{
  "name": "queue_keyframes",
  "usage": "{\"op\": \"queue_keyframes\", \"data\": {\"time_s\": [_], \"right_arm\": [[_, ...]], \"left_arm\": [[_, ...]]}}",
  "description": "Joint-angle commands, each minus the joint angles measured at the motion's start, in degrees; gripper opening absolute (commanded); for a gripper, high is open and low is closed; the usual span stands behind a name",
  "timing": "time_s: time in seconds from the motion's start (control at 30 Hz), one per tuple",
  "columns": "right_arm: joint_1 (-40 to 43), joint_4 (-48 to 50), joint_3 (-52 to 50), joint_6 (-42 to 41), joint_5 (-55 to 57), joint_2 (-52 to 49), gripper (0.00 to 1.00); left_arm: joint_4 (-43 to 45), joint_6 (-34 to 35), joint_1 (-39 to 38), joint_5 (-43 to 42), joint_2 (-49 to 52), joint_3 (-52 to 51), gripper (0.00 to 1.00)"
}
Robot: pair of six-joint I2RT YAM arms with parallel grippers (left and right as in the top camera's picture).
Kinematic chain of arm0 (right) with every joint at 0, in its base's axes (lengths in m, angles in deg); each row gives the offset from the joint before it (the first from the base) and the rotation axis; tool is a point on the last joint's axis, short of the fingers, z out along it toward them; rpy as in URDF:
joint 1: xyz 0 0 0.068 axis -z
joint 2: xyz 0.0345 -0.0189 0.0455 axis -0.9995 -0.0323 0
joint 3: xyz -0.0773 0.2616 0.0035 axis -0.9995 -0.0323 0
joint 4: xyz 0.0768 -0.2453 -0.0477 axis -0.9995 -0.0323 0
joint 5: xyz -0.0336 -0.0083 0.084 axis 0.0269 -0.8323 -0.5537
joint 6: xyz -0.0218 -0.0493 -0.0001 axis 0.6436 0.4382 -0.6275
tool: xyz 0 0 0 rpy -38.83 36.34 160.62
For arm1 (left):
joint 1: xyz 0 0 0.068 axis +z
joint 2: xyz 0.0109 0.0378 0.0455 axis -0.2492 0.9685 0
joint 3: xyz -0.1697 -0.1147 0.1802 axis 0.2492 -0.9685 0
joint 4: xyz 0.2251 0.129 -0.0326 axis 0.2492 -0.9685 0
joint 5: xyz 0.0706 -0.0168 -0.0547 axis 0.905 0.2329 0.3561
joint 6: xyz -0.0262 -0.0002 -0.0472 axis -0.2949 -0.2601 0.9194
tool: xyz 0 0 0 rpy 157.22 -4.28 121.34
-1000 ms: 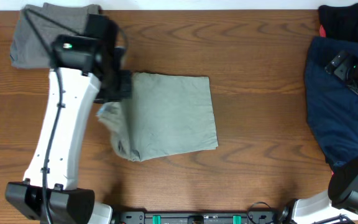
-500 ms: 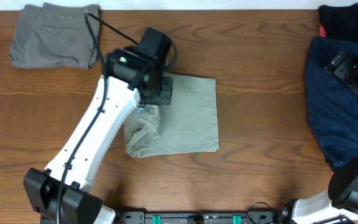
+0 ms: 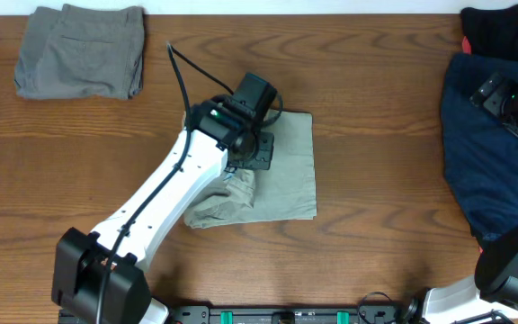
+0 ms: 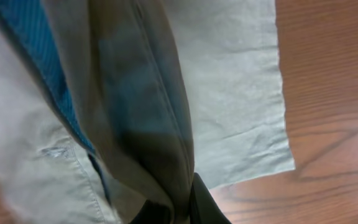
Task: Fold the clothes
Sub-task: 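Fold the held left half rightward over the trousers' right half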
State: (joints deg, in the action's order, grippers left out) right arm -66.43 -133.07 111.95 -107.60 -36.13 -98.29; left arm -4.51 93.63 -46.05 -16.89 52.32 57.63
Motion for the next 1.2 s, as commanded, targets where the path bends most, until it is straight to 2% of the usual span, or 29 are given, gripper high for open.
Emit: {"op": "queue_keyframes", "data": {"time_s": [0.0,0.5,0.53,0.57,0.6,0.63,0.83,1.17], "right_arm": [[-0.35,-0.02,0.68,0.7,0.79,-0.52,0.99],[-0.37,-0.04,0.68,0.7,0.79,-0.52,0.99],[-0.35,-0.04,0.68,0.7,0.79,-0.52,0.99],[-0.35,-0.04,0.68,0.7,0.79,-0.52,0.99],[-0.35,-0.04,0.68,0.7,0.81,-0.52,0.99],[-0.35,-0.07,0.68,0.7,0.79,-0.52,0.99],[-0.35,-0.04,0.68,0.7,0.79,-0.52,0.99],[-0.35,-0.04,0.68,0.7,0.81,-0.52,0.99]], "left_arm": [[2.71,0.59,-0.09,-3.72,0.13,-2.97,0.06],[6.75,2.97,-0.24,-4.98,0.48,-4.42,0.06],[6.71,2.99,-0.24,-4.98,0.48,-4.42,0.09],[6.69,3.13,-0.24,-4.98,0.48,-4.42,0.17],[6.69,3.13,-0.24,-5.01,0.48,-4.42,0.36],[6.64,3.1,-0.24,-5.01,0.48,-4.42,0.39],[6.49,2.01,-0.24,-11.3,0.46,-4.39,0.39],[6.1,0.96,-0.24,-10.47,0.59,-4.46,0.38]]}}
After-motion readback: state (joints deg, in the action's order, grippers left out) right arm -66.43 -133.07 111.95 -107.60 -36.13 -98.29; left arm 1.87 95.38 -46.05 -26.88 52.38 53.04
